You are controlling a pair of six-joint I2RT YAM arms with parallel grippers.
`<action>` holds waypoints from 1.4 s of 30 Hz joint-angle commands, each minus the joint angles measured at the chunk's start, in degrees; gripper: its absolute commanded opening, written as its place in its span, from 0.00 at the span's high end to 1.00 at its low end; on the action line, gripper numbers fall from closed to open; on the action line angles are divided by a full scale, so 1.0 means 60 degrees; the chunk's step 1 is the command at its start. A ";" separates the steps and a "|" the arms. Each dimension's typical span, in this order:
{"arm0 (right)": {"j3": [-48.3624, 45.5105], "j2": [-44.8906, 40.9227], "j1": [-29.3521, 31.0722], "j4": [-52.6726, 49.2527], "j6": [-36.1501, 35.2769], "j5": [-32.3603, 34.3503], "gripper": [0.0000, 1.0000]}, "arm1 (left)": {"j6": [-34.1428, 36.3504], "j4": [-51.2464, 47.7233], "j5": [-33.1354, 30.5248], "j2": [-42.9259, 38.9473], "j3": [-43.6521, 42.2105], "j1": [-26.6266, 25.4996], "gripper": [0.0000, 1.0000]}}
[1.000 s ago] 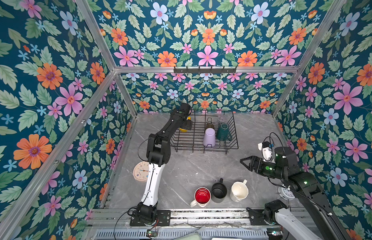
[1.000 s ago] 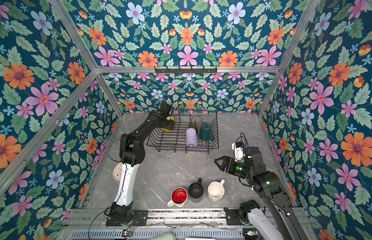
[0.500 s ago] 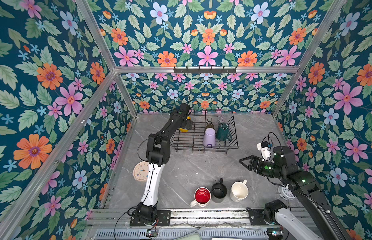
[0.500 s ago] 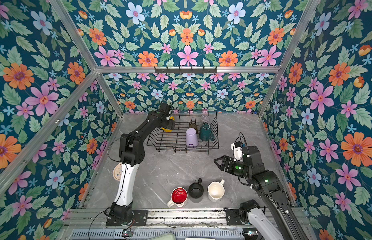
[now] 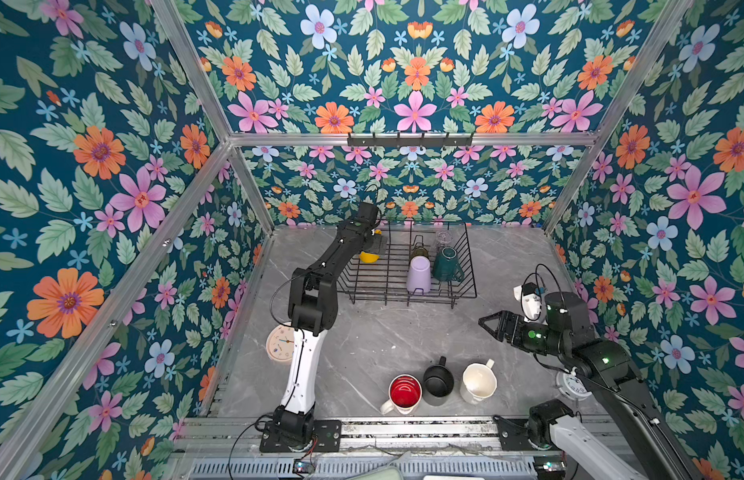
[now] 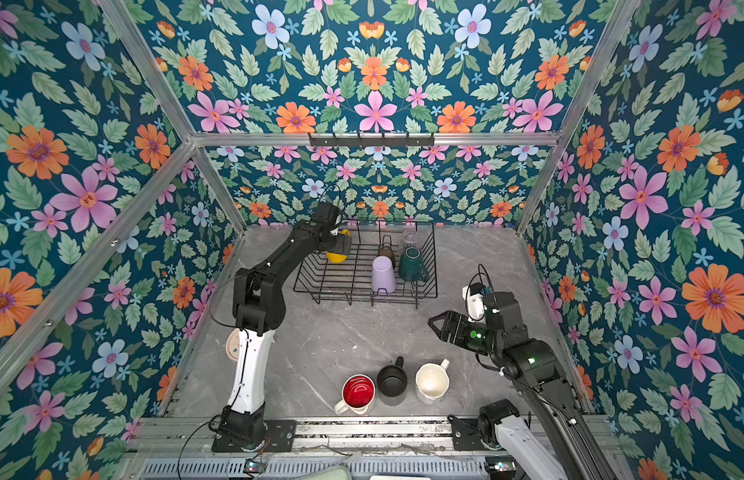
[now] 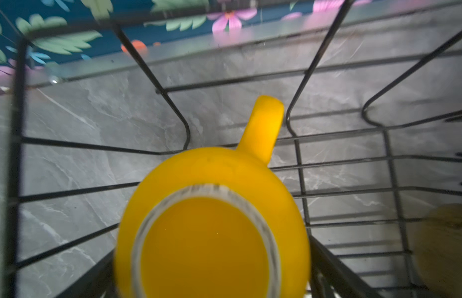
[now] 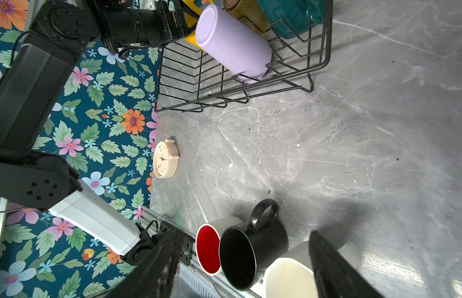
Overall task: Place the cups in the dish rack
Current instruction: 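Open the left gripper and lift it away from the yellow mug, then move the right gripper toward the white mug near the robot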
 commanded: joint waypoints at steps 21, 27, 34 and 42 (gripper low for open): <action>0.0878 0.3169 -0.0972 0.1411 -0.1519 0.1448 0.51 | -0.1471 0.5143 0.0025 -0.8676 -0.7959 0.0037 0.00; 0.1595 0.4642 -0.1001 0.1831 -0.1971 0.1528 0.55 | -0.2344 0.5663 0.0068 -1.1705 -1.0606 0.0041 0.00; 0.2332 0.6149 -0.1016 0.2119 -0.2349 0.1883 0.60 | -0.3134 0.5276 0.0218 -1.3824 -1.2090 0.0053 0.00; 0.2514 0.7483 -0.1005 0.2579 -0.2589 0.1974 0.68 | -0.3691 0.4618 0.0262 -1.5414 -1.2822 0.0039 0.00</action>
